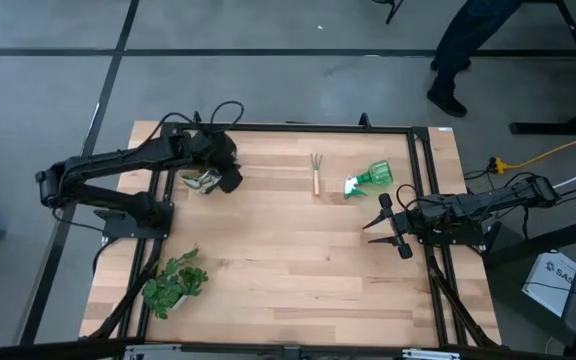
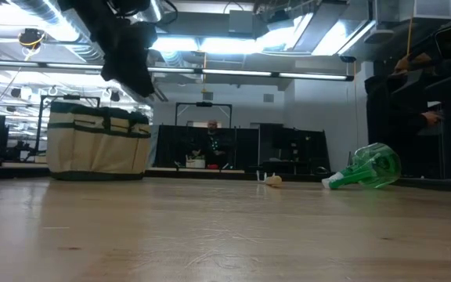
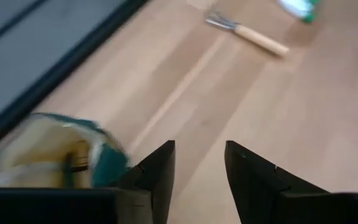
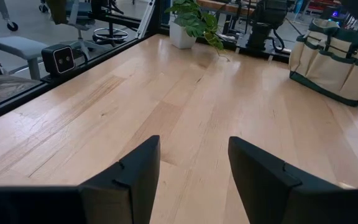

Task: Pick & Place Garden tools in Gardening bag
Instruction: Put the hand rake into the gardening bag

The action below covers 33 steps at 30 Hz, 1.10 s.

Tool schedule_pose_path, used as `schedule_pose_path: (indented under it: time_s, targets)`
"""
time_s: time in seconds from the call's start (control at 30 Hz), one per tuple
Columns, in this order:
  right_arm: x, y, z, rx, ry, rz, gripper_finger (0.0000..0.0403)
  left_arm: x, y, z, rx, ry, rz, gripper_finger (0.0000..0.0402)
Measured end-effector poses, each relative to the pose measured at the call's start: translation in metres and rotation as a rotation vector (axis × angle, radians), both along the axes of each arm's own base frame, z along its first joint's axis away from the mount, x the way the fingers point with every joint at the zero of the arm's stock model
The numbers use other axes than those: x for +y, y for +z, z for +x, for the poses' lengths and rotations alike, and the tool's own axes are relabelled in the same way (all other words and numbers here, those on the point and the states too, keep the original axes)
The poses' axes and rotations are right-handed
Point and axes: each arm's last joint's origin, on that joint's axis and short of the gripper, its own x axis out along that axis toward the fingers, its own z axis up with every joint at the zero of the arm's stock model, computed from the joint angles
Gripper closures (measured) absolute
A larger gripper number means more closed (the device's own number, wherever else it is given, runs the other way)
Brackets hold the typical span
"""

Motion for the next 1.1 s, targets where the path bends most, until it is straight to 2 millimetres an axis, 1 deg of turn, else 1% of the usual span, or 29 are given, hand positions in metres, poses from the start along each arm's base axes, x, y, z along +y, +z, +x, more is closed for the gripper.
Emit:
schedule_pose_path:
  time_s: [0.1,0.2,0.3,0.5,0.63,0.73,0.83,0.93,1.1]
  targets:
    - [0.0,0.0,0.0,0.0,0.0,0.0,0.021,-0.004,0.0,0.002,-0.019,0.059,-0.004,0.0271]
    - [0.0,0.0,0.0,0.0,0.0,0.0,0.021,-0.013,0.001,0.011,-0.088,0.036,-0.08,0.0272]
    - [0.0,0.0,0.0,0.0,0.0,0.0,0.021,-0.029,0.002,0.025,-0.16,-0.053,-0.113,0.0271]
    - [0.0,0.0,0.0,0.0,0.0,0.0,0.021,-0.066,0.005,0.059,-0.306,-0.272,-0.053,0.027]
    - [0.0,0.0,0.0,0.0,0.0,0.0,0.021,-0.091,-0.001,0.077,-0.355,-0.382,-0.039,0.027]
    - [0.0,0.0,0.0,0.001,0.0,0.0,0.021,-0.108,-0.008,0.088,-0.369,-0.423,-0.031,0.027]
    - [0.0,0.0,0.0,0.0,0.0,0.0,0.021,-0.122,-0.016,0.095,-0.36,-0.44,-0.017,0.027]
    - [0.0,0.0,0.0,0.0,0.0,0.0,0.021,-0.133,-0.022,0.097,-0.346,-0.439,-0.011,0.027]
    - [0.0,0.0,0.0,-0.001,0.0,0.0,0.021,-0.142,-0.02,0.094,-0.348,-0.442,0.011,0.0271]
